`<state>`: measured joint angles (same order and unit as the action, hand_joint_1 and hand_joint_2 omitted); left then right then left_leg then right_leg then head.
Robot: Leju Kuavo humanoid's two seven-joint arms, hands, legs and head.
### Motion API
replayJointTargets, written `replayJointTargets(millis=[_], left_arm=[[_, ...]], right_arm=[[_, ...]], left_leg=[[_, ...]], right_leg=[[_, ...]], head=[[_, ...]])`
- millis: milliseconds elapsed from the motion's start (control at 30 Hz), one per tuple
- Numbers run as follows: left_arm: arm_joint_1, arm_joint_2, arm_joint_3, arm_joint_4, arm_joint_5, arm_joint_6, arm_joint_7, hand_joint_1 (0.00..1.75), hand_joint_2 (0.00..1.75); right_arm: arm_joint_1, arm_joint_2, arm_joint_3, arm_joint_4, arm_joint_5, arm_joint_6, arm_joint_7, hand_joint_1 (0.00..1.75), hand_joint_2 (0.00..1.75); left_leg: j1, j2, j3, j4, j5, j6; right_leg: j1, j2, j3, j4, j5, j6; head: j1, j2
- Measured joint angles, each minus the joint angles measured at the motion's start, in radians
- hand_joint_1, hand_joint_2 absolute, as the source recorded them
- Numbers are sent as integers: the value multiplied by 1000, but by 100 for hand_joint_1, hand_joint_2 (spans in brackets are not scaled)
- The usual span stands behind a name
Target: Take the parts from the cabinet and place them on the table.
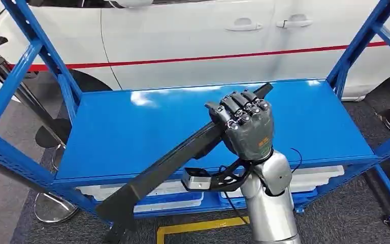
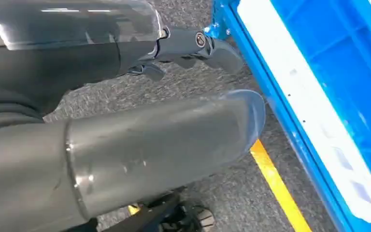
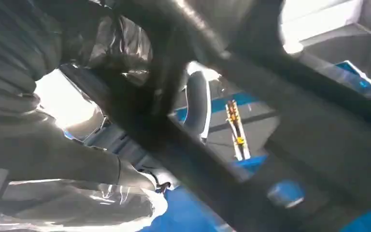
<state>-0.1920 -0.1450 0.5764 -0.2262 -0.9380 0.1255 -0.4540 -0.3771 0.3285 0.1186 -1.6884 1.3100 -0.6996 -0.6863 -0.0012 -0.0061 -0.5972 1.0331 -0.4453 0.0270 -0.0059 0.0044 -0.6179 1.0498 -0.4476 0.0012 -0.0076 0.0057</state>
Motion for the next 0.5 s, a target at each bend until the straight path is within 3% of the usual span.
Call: replayJointTargets(millis=[67, 133, 167, 233, 267, 300, 333, 367, 433, 467, 500], left_arm=[[0, -3, 0, 0, 3, 0, -5, 0, 175], [0, -5, 1, 0, 8, -21, -5, 0, 175], [0, -6, 3, 0, 15, -36, -7, 0, 175], [2, -11, 5, 0, 10, -40, -14, 0, 175], [6, -14, 4, 0, -7, -26, -20, 0, 175], [12, -18, 0, 0, -26, -4, -22, 0, 175], [17, -22, -7, 0, -40, 15, -22, 0, 175], [19, -23, -12, 0, -54, 39, -18, 0, 175], [20, -29, -28, 0, -82, 99, 8, 0, 175], [22, -32, -34, 0, -89, 122, 17, 0, 175], [23, -35, -40, 0, -93, 140, 24, 0, 175]], right_arm=[[-5, 5, -3, -4, 0, 0, 0, 175, 175], [-9, 10, -3, -9, -4, 0, -1, 175, 175], [-14, 15, -3, -11, -11, 0, -1, 175, 175], [-18, 21, -1, -13, -18, 0, -1, 175, 175], [-17, 21, 3, -13, -16, 0, -2, 175, 175], [-13, 21, 10, -13, -16, 0, -2, 175, 175], [-8, 21, 17, -13, -19, 0, -2, 175, 175], [-5, 21, 24, -13, -21, 0, -2, 175, 175], [3, 21, 35, -16, -23, 0, -2, 175, 175], [9, 21, 40, -19, -23, 0, -2, 175, 175], [15, 20, 45, -22, -23, 0, -2, 175, 175]], left_leg=[[3, 0, 1, -4, 2, -10], [6, 1, -3, 8, -9, -22], [6, 1, -18, 43, -36, -26], [10, 1, -82, 184, -108, -33], [11, 1, -113, 250, -132, -36], [12, 1, -135, 292, -138, -37], [12, 1, -132, 283, -120, -36], [12, 1, -109, 230, -83, -34], [11, 1, -27, 62, 1, -25], [10, 1, -1, 2, -2, -20], [3, 0, 3, -6, 0, -15]], right_leg=[[5, 2, -2, 0, -1, -8], [-2, -1, 4, -12, 7, -22], [-3, -2, 4, -13, 8, -27], [0, -4, 4, -13, 8, -32], [0, -4, 3, -12, 7, -32], [1, -4, 3, -12, 7, -33], [1, -4, 4, -11, 7, -33], [2, -3, 4, -11, 7, -32], [2, -2, 7, -11, 6, -31], [3, -3, 6, -11, 5, -28], [6, -2, 4, -9, 6, -20]], head=[[0, 0], [0, 0], [0, 0], [0, 0], [0, 0], [0, 0], [0, 0], [0, 0], [0, 0], [0, 0], [0, 0]])
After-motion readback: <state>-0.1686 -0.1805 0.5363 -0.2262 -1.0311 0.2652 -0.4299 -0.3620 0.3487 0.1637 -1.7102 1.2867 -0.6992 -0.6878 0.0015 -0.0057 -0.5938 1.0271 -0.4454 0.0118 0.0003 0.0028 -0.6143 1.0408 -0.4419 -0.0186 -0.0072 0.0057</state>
